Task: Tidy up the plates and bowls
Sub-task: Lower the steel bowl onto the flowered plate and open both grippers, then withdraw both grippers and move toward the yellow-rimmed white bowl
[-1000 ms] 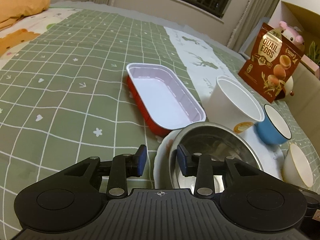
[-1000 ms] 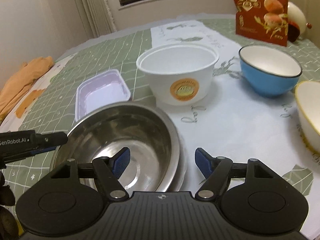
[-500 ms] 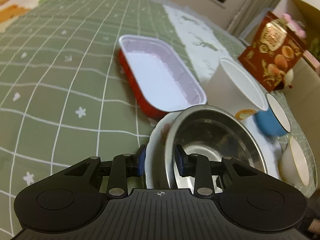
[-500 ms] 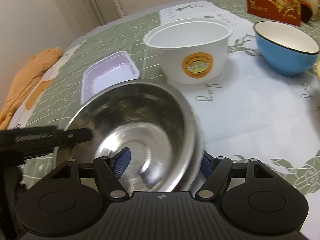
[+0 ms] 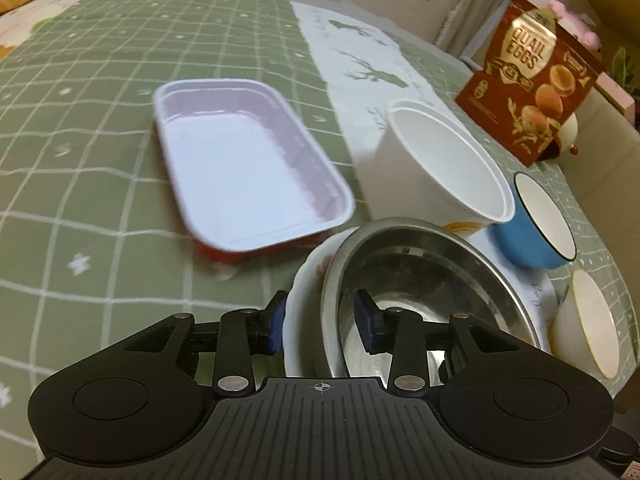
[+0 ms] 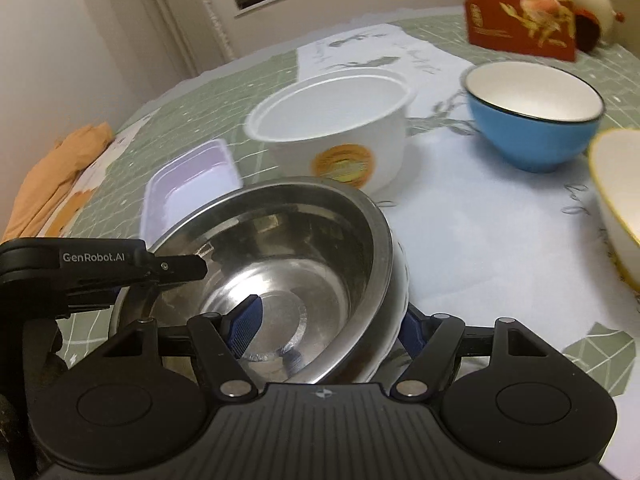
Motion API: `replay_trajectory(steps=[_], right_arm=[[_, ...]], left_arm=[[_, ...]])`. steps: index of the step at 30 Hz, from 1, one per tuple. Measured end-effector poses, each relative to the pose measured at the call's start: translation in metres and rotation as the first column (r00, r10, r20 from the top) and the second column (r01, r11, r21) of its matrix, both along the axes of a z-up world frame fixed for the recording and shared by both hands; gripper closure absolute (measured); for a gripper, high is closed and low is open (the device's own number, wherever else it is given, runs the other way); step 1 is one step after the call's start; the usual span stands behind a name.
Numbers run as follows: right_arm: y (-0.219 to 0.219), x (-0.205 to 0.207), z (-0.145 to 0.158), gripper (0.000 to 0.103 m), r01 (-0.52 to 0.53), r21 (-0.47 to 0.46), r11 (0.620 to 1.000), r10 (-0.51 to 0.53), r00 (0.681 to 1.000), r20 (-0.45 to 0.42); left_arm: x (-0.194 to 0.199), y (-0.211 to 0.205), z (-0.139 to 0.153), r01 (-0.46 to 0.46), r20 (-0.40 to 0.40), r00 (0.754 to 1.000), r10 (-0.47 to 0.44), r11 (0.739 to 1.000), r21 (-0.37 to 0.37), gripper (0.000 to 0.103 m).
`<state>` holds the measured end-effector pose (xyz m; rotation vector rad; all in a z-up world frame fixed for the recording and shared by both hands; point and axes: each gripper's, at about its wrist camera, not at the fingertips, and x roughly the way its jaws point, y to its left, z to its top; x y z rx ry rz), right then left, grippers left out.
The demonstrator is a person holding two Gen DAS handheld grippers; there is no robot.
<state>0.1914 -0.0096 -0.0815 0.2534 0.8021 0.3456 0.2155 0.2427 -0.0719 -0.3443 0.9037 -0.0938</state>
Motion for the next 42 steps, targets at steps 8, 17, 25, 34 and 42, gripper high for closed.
replay_trajectory(steps=[8, 17, 25, 34, 42], right_arm=[[-0.013, 0.006, -0.009, 0.031, 0.038, -0.012, 0.999, -0.038, 0.999, -0.002], [-0.009, 0.005, -0.011, 0.031, 0.026, -0.044, 0.999, -0.025, 0.999, 0.029], [-0.005, 0.002, -0.011, 0.031, 0.028, -0.068, 0.997, -0.026, 0.999, 0.038], [-0.003, -0.006, -0.009, 0.031, 0.051, -0.108, 0.993, -0.042, 0.996, 0.084], [-0.053, -0.036, 0.032, 0.031, 0.166, -0.152, 0.974, -0.110, 0.941, 0.319]], left_arm=[[0.005, -0.019, -0.002, 0.031, -0.005, 1.000, -0.031, 0.997, 0.077, 0.068], [0.000, -0.022, 0.001, 0.028, 0.002, 1.000, -0.028, 0.994, 0.107, 0.069], [-0.006, -0.017, 0.005, 0.025, 0.036, 0.999, -0.029, 0.995, 0.094, 0.070], [-0.016, -0.008, 0.012, 0.018, 0.059, 0.998, -0.021, 0.999, 0.051, 0.072], [-0.049, -0.021, 0.059, -0.026, 0.259, 0.966, -0.001, 0.995, 0.100, 0.072]])
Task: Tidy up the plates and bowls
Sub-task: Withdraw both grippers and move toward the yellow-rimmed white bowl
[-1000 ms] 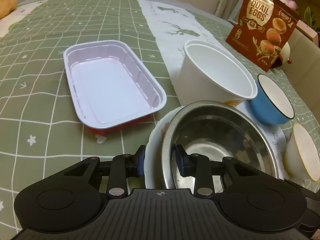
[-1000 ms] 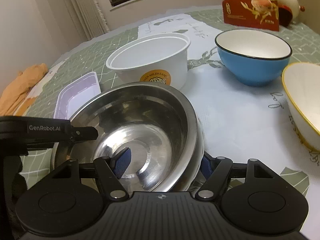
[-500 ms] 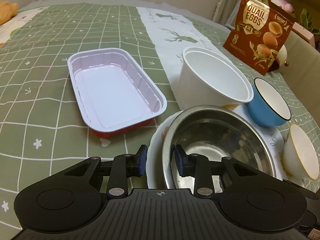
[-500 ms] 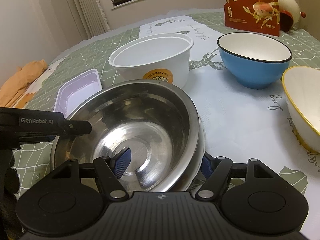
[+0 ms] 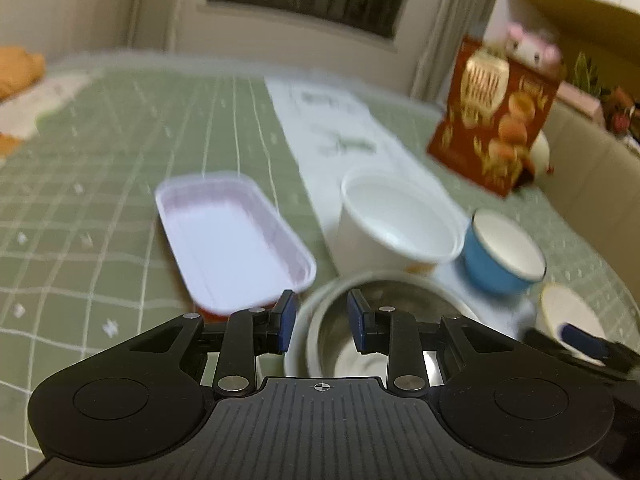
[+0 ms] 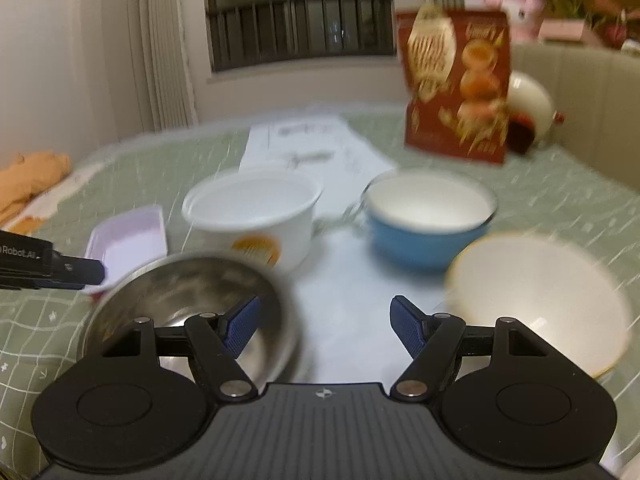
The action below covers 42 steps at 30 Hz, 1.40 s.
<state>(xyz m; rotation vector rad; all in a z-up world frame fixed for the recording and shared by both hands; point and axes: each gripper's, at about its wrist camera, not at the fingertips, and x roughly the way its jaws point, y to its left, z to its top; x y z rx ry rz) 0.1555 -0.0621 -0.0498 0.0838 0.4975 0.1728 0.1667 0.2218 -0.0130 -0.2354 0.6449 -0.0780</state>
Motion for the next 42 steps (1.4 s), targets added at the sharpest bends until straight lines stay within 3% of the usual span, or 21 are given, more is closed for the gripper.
replay_trajectory(steps=[3, 7, 10, 16, 21, 25, 29, 34, 37, 39, 42], right_arm=[[-0.043, -0.016, 0.024, 0.024, 0.006, 0.022, 1.000, -0.008, 0.996, 0.084], [-0.097, -0.032, 0.038, 0.020, 0.076, -0.008, 0.997, -0.073, 0.978, 0.194], [-0.132, -0.042, 0.032, 0.020, 0.086, -0.031, 0.996, -0.077, 0.974, 0.214], [-0.195, -0.050, 0.018, 0.020, 0.034, 0.083, 0.996, -0.046, 0.987, 0.153], [-0.232, -0.053, -0.011, 0.020, -0.009, 0.138, 0.990, -0.010, 0.991, 0.134], [-0.243, -0.052, -0.028, 0.020, -0.026, 0.162, 0.986, 0.001, 0.988, 0.157], [-0.253, -0.046, -0.028, 0.020, -0.067, 0.156, 0.985, 0.039, 0.984, 0.174], [-0.270, -0.026, -0.019, 0.020, -0.033, 0.099, 0.995, 0.014, 0.983, 0.184], [-0.277, -0.012, -0.009, 0.020, -0.056, 0.113, 0.992, 0.036, 0.985, 0.170], [-0.271, -0.004, -0.003, 0.020, -0.063, 0.096, 0.993, 0.045, 0.984, 0.172], [-0.252, 0.005, 0.001, 0.020, -0.057, 0.056, 0.997, 0.046, 0.982, 0.183]], left_arm=[[-0.014, -0.023, 0.010, 0.004, 0.082, 0.997, 0.002, 0.998, -0.065, 0.072], [-0.030, -0.079, 0.018, 0.141, 0.177, 0.977, -0.116, 0.980, -0.138, 0.072], [-0.029, -0.130, 0.018, 0.237, 0.122, 0.967, -0.221, 0.962, -0.136, 0.081], [-0.045, -0.197, 0.034, 0.321, -0.004, 0.947, -0.321, 0.947, -0.015, 0.088], [-0.088, -0.204, 0.048, 0.196, 0.035, 0.980, -0.195, 0.981, -0.006, 0.088], [-0.102, -0.224, 0.059, 0.101, 0.008, 0.995, -0.102, 0.993, 0.066, 0.088], [-0.078, -0.259, 0.058, 0.130, -0.055, 0.991, -0.122, 0.974, 0.188, 0.088], [-0.011, -0.294, 0.050, 0.254, -0.210, 0.951, -0.226, 0.960, 0.117, 0.087], [-0.008, -0.293, 0.048, 0.251, -0.119, 0.964, -0.236, 0.958, 0.136, 0.084], [-0.015, -0.288, 0.044, 0.178, -0.029, 0.984, -0.176, 0.965, 0.191, 0.085], [-0.017, -0.279, 0.035, 0.140, -0.003, 0.990, -0.142, 0.969, 0.205, 0.084]])
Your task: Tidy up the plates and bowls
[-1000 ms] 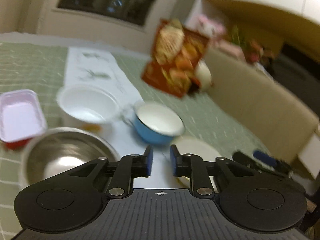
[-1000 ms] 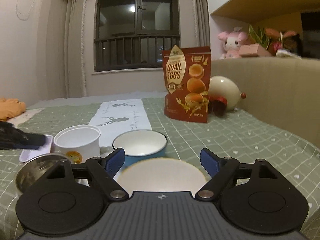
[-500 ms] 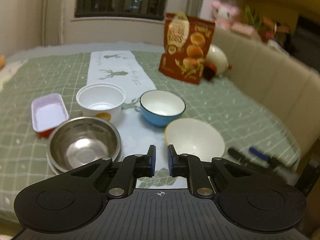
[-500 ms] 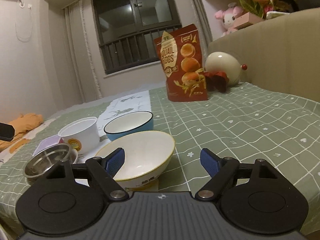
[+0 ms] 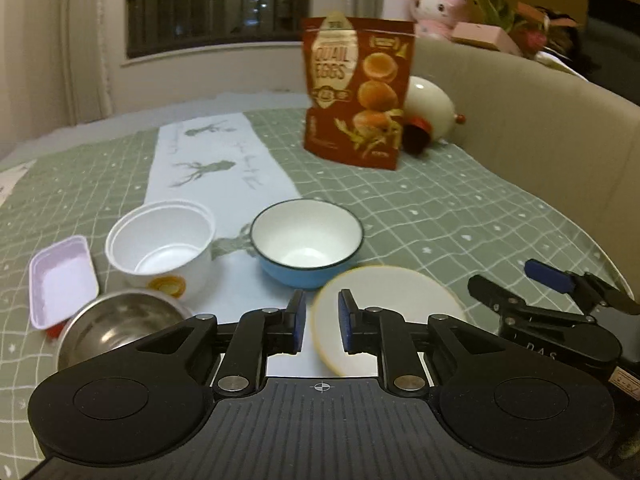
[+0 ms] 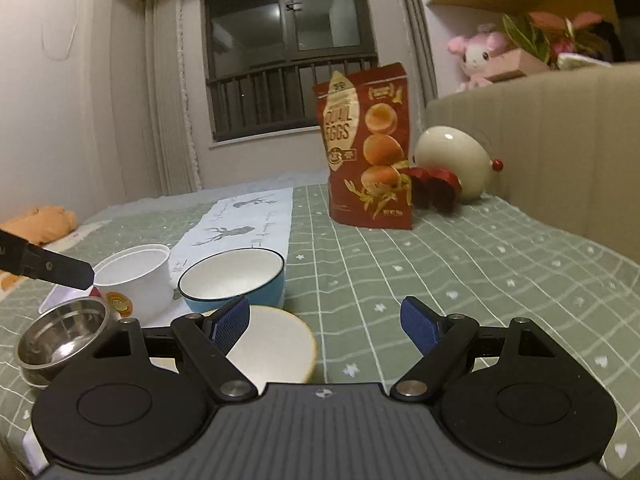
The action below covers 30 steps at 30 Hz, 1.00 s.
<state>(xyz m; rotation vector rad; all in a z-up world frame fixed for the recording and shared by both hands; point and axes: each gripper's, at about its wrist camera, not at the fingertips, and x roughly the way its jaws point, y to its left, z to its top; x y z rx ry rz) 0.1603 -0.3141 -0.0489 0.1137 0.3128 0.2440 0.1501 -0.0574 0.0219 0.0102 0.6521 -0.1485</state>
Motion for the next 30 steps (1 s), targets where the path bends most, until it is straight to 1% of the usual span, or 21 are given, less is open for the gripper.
replay_trajectory(steps=[2, 4, 6, 8, 10, 12, 14, 16, 19, 21, 23, 25, 27, 28, 30], right_arm=[[0.010, 0.001, 0.000, 0.020, 0.032, -0.006, 0.999, -0.032, 0.999, -0.013], [0.015, 0.000, -0.001, 0.020, 0.056, 0.010, 0.998, -0.056, 0.997, -0.055], [0.019, 0.001, 0.000, 0.020, 0.056, 0.016, 0.998, -0.054, 0.994, -0.092], [0.023, 0.005, 0.002, 0.020, 0.068, 0.002, 0.998, -0.067, 0.990, -0.120], [0.027, 0.016, 0.007, 0.020, 0.097, -0.001, 0.995, -0.096, 0.983, -0.155], [0.029, 0.031, 0.010, 0.020, 0.106, 0.011, 0.994, -0.102, 0.974, -0.201], [0.032, 0.044, 0.012, 0.020, 0.112, 0.015, 0.994, -0.105, 0.967, -0.233], [0.037, 0.054, 0.010, 0.020, 0.122, -0.012, 0.992, -0.122, 0.962, -0.243], [0.046, 0.061, 0.004, 0.020, 0.136, -0.075, 0.988, -0.151, 0.958, -0.244], [0.049, 0.064, -0.003, 0.020, 0.136, -0.100, 0.986, -0.159, 0.950, -0.269], [0.047, 0.063, -0.010, 0.019, 0.142, -0.086, 0.986, -0.161, 0.944, -0.288], [0.045, 0.063, -0.017, 0.018, 0.160, -0.060, 0.985, -0.170, 0.937, -0.305], [0.045, 0.063, -0.022, 0.018, 0.158, -0.036, 0.987, -0.162, 0.934, -0.318], [0.045, 0.064, -0.024, 0.018, 0.150, -0.023, 0.988, -0.149, 0.934, -0.324], [0.044, 0.068, -0.031, 0.018, 0.141, 0.000, 0.990, -0.132, 0.930, -0.344]], left_arm=[[0.007, 0.005, -0.007, 0.032, -0.050, 0.998, -0.033, 0.999, -0.016, 0.084], [0.012, 0.006, -0.009, 0.079, -0.084, 0.993, -0.080, 0.997, -0.012, 0.084], [0.017, 0.010, -0.007, 0.125, -0.093, 0.988, -0.127, 0.992, -0.030, 0.084], [0.026, 0.019, -0.005, 0.154, -0.104, 0.981, -0.161, 0.985, -0.075, 0.083], [0.040, 0.033, -0.003, 0.145, -0.110, 0.981, -0.159, 0.981, -0.130, 0.083], [0.057, 0.044, -0.006, 0.113, -0.108, 0.986, -0.130, 0.983, -0.146, 0.083], [0.070, 0.054, -0.016, 0.073, -0.119, 0.988, -0.095, 0.981, -0.180, 0.083], [0.085, 0.055, -0.031, 0.087, -0.153, 0.981, -0.120, 0.974, -0.208, 0.083], [0.104, 0.050, -0.050, 0.133, -0.239, 0.954, -0.179, 0.971, -0.197, 0.083], [0.113, 0.048, -0.054, 0.146, -0.268, 0.945, -0.188, 0.975, -0.168, 0.083], [0.122, 0.048, -0.055, 0.153, -0.264, 0.946, -0.190, 0.976, -0.153, 0.083], [0.124, 0.053, -0.057, 0.160, -0.236, 0.951, -0.200, 0.971, -0.179, 0.083], [0.123, 0.056, -0.064, 0.172, -0.229, 0.949, -0.215, 0.966, -0.193, 0.083], [0.122, 0.056, -0.069, 0.177, -0.236, 0.946, -0.222, 0.965, -0.196, 0.084], [0.120, 0.056, -0.072, 0.177, -0.222, 0.951, -0.216, 0.967, -0.182, 0.083]])
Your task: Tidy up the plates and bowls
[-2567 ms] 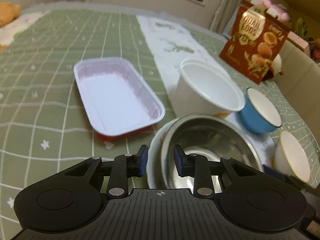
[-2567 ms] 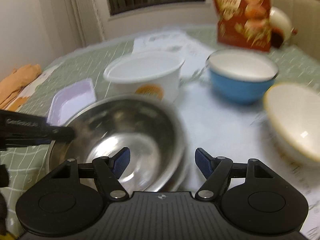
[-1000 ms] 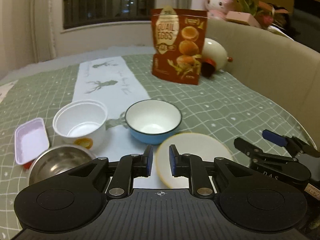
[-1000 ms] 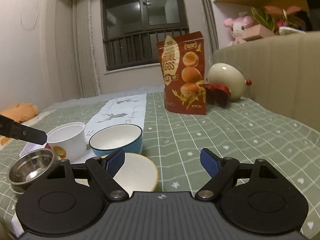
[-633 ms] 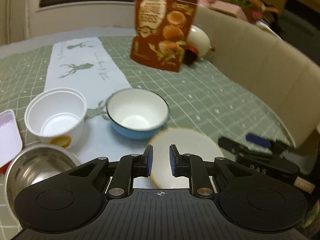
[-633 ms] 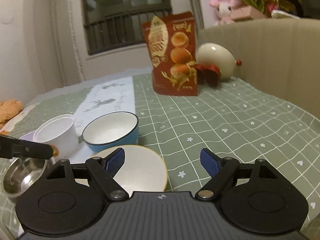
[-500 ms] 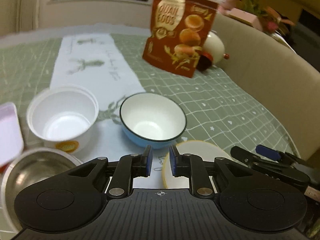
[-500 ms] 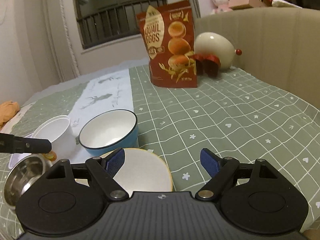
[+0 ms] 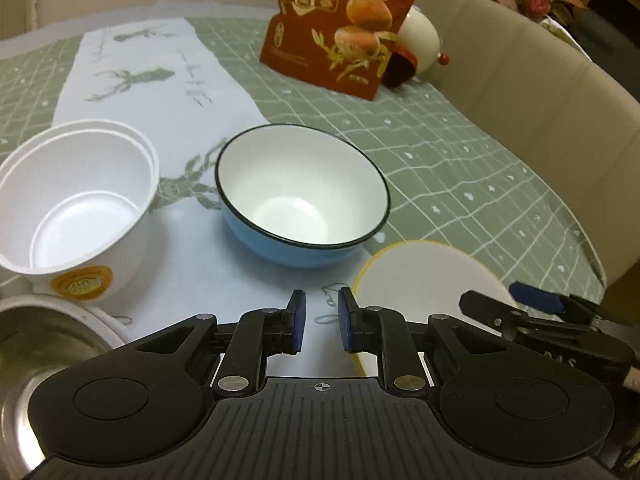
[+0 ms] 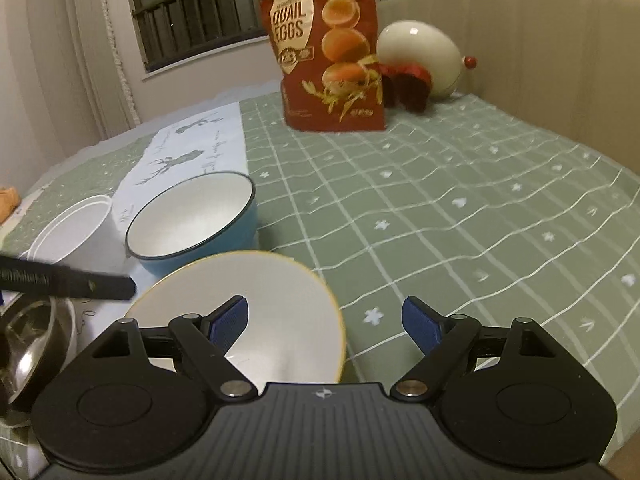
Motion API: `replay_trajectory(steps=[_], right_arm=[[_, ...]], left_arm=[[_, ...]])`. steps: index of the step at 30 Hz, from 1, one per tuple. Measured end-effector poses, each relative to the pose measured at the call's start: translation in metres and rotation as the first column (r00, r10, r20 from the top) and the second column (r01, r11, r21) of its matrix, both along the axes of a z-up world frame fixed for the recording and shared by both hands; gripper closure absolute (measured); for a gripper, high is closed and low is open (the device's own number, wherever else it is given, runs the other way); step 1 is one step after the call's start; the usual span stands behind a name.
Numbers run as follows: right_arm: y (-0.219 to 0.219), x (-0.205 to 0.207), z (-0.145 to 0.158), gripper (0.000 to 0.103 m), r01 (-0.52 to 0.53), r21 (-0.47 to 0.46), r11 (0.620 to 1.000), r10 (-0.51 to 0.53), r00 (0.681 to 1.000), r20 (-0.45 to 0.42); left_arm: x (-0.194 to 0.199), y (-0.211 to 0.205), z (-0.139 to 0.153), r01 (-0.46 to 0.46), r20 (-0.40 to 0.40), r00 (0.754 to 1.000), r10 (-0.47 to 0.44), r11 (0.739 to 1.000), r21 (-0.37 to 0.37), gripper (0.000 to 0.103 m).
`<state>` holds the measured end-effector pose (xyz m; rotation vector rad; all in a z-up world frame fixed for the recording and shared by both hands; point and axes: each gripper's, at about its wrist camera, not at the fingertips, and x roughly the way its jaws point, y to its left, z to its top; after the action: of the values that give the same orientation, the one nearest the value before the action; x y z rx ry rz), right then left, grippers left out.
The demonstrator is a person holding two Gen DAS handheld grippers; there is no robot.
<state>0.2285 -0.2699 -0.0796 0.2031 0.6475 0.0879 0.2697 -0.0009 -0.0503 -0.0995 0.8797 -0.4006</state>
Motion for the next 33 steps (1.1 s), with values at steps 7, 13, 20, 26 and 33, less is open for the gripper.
replay_trajectory(steps=[7, 13, 20, 26, 33], right_arm=[[-0.006, 0.009, -0.028, 0.020, 0.052, 0.105, 0.993, -0.045, 0.997, -0.068], [-0.009, 0.002, -0.031, 0.023, 0.055, 0.111, 0.992, -0.049, 0.997, -0.051], [-0.017, -0.003, -0.032, 0.023, 0.048, 0.158, 0.986, -0.039, 0.997, -0.064], [-0.013, -0.004, -0.030, 0.025, 0.026, 0.145, 0.989, -0.017, 0.998, -0.064], [-0.012, 0.005, -0.033, 0.043, 0.021, 0.159, 0.987, -0.007, 0.996, -0.089]], left_arm=[[-0.001, -0.009, -0.003, 0.022, 0.031, 0.999, -0.022, 1.000, -0.006, 0.086], [-0.005, 0.016, 0.018, 0.024, 0.061, 0.998, -0.015, 0.988, -0.154, 0.085], [-0.003, 0.001, 0.011, 0.099, 0.023, 0.995, -0.097, 0.987, -0.127, 0.085], [0.001, -0.009, 0.000, 0.055, -0.007, 0.998, -0.056, 0.996, -0.070, 0.083], [0.012, -0.010, -0.012, 0.024, -0.056, 0.998, -0.026, 0.998, -0.050, 0.080]])
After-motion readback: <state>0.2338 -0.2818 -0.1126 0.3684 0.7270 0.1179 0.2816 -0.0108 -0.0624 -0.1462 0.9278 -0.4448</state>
